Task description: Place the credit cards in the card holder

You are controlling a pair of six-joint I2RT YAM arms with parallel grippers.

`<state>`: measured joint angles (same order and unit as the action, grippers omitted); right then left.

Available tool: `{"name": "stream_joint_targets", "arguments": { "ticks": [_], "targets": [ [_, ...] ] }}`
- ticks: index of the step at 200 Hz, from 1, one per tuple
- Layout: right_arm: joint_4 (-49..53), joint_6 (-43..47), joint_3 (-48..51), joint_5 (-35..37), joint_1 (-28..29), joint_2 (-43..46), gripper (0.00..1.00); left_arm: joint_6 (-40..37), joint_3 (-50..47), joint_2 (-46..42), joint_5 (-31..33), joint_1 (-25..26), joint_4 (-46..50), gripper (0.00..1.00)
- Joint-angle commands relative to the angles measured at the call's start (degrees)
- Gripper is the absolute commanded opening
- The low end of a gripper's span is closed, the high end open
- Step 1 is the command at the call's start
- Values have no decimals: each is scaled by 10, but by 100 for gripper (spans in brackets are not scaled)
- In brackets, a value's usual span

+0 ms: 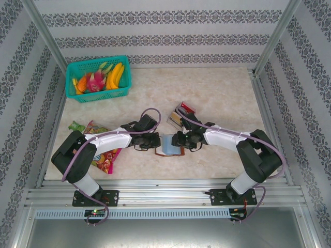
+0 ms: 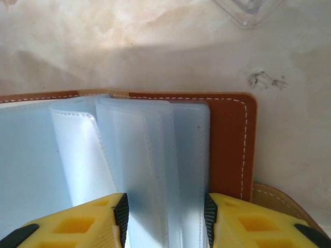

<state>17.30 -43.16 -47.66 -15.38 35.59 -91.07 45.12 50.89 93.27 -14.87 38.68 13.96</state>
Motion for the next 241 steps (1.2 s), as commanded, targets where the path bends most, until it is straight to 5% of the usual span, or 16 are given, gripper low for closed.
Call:
{"name": "stream_joint_targets", "arguments": {
  "ticks": [1,24,79,95,174,204,241],
  "targets": [
    [60,20,-32,65,15,-10,47,-3,-7,-3,25,3,5,23],
    [105,32,-58,115,31,-30,54,-2,-10,-18,35,3,10,25],
    [78,40,-56,89,43,-53,75,2,-19,-19,20,4,-14,24],
    [86,40,-60,104,52,-61,95,3,-16,-17,21,4,-11,24],
    [199,39,-148,212,107,-161,92,59,-48,-167,178,4,88,40],
    [195,31,-153,201,117,-176,93,56,-81,-218,110,3,-19,32],
    [184,22,-148,194,116,-184,94,84,-69,-165,23,3,-89,19]
  ]
}}
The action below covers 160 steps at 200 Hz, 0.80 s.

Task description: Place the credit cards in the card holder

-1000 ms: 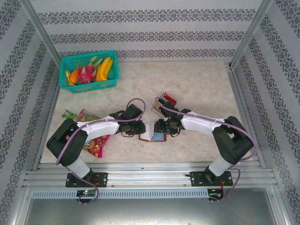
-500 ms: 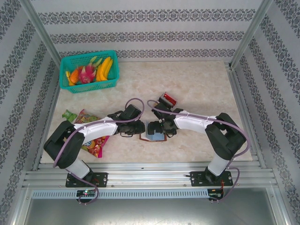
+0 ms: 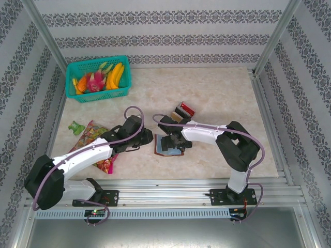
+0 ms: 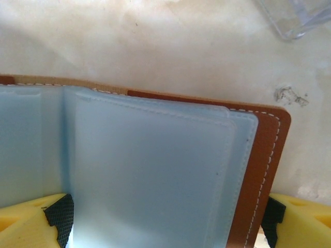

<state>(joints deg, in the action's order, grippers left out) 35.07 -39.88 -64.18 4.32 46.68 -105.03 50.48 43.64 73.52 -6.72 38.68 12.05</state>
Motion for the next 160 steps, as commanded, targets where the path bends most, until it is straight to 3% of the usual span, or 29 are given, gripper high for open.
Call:
{"name": "stream_joint_targets", "arguments": {
  "ticks": [1,57,95,130,160],
  "targets": [
    [6,-11,17,-4,5,-44,94,32,2,35,-60,3,-72,19],
    [-15,-18,34,-23,-1,-40,94,107,-25,114,-95,2,-194,12],
    [-23,-21,42,-33,-14,-23,93,120,-22,155,-67,1,-151,8],
    [-36,-5,47,-52,-41,42,91,93,-18,187,-12,1,-69,5],
    [-35,11,40,-57,-57,113,90,68,-19,198,-18,2,-70,5]
  ]
}}
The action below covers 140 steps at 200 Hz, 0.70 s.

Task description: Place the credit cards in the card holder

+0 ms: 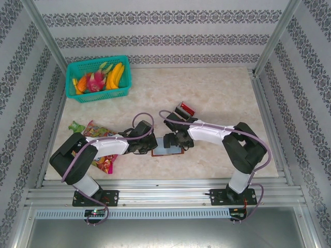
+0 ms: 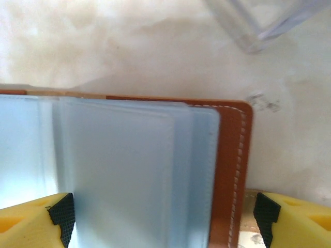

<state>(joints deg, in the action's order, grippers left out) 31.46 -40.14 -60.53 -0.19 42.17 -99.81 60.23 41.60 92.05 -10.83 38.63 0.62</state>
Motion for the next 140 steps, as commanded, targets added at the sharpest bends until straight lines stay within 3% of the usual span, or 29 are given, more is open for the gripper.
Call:
{"name": "stream_joint_targets", "arguments": {
  "ticks": [1,25,43,64,81,113,140],
  "targets": [
    [1,13,3,-10,-12,63,90,-30,2,12,22,2,44,5],
    [8,16,-5,-11,-16,105,90,-50,16,13,20,3,52,5],
    [-18,20,-4,-47,-11,129,82,-56,22,14,19,3,59,5],
    [-63,14,2,-101,-9,129,51,-59,22,12,17,3,57,6],
    [-72,4,-3,-124,-6,104,33,-58,21,12,16,3,57,6],
    [-72,2,-7,-131,2,54,25,-56,19,11,13,3,54,6],
    [-56,1,7,-102,-3,24,25,-58,20,9,16,3,60,7]
  ]
}}
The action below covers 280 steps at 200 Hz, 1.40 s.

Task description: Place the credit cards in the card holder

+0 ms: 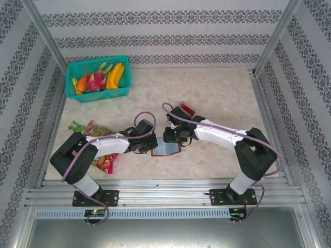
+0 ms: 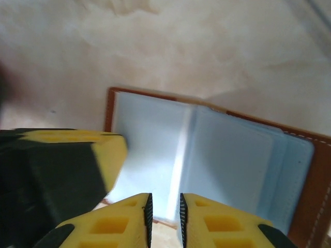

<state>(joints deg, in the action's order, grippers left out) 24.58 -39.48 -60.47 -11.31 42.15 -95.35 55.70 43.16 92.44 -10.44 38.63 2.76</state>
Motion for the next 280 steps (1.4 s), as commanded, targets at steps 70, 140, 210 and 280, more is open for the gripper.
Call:
{"name": "stream_joint_targets", "arguments": {
  "ticks": [70,140,210,280],
  "targets": [
    [-43,-19,116,0,-49,-69,24,-17,-12,27,14,3,29,5],
    [17,24,62,12,-53,5,27,-30,-10,-11,29,4,39,9],
    [63,119,-47,-12,-123,51,39,-89,136,-19,14,1,89,28],
    [119,205,-152,69,-219,-4,48,-54,277,108,-32,-29,64,46]
  ]
}}
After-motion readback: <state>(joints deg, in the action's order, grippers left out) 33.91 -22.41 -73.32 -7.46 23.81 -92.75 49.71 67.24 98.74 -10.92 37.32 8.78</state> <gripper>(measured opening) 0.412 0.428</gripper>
